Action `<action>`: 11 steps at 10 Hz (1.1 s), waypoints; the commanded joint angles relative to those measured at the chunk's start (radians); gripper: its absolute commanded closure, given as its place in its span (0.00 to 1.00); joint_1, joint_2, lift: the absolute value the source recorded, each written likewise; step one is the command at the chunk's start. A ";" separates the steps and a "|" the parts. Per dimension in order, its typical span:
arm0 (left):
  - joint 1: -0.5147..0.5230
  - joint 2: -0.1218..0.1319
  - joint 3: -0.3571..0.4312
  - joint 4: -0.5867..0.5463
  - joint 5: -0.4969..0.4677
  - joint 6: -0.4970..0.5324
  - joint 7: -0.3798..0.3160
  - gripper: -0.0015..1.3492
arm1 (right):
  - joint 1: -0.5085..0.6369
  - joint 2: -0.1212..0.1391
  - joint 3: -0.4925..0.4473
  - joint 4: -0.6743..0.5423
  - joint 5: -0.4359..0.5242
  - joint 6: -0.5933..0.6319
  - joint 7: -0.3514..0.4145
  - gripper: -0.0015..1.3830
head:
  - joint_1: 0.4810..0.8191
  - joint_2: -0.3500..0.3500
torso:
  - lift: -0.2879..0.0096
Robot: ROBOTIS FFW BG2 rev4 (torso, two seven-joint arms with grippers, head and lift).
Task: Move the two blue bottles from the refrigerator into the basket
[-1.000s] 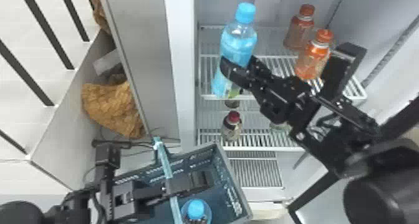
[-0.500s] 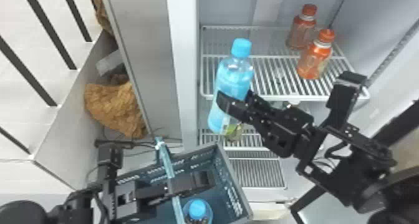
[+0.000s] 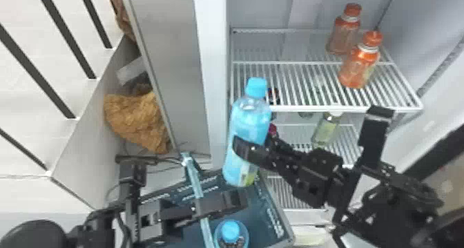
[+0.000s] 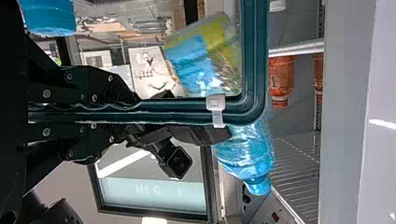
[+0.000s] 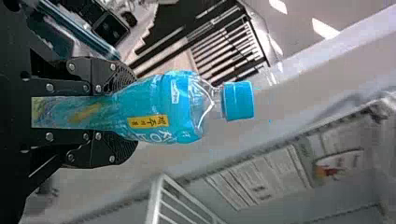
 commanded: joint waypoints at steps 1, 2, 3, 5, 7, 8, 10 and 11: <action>-0.005 0.000 -0.002 0.000 0.001 0.000 0.000 0.89 | 0.017 0.000 0.001 0.000 0.004 0.023 0.003 0.92 | 0.63 0.53 | 0.93; -0.010 0.000 -0.004 0.000 0.003 -0.003 0.000 0.89 | 0.022 0.000 0.001 0.000 0.020 0.033 0.003 0.92 | 0.63 0.54 | 0.93; -0.012 0.000 -0.006 0.000 0.007 -0.008 0.000 0.89 | 0.029 -0.003 0.001 0.005 0.038 0.043 0.004 0.92 | 0.63 0.54 | 0.93; -0.015 0.002 -0.010 0.000 0.015 -0.010 0.000 0.89 | 0.027 -0.009 0.023 0.052 0.042 0.048 0.004 0.93 | 0.63 0.52 | 0.93; -0.017 0.002 -0.014 0.000 0.019 -0.012 0.000 0.89 | 0.017 -0.009 0.029 0.096 0.050 0.043 0.006 0.92 | 0.63 0.53 | 0.93; -0.015 0.002 -0.016 0.000 0.020 -0.012 0.000 0.89 | 0.015 -0.009 0.027 0.116 0.052 0.028 0.006 0.87 | 0.63 0.53 | 0.93; -0.015 0.002 -0.018 0.000 0.024 -0.012 0.000 0.89 | 0.012 -0.009 0.027 0.126 0.062 0.023 0.004 0.37 | 0.63 0.52 | 0.93; -0.015 0.002 -0.018 0.000 0.024 -0.012 0.000 0.89 | 0.012 -0.009 0.027 0.126 0.060 0.023 0.006 0.07 | 0.63 0.51 | 0.93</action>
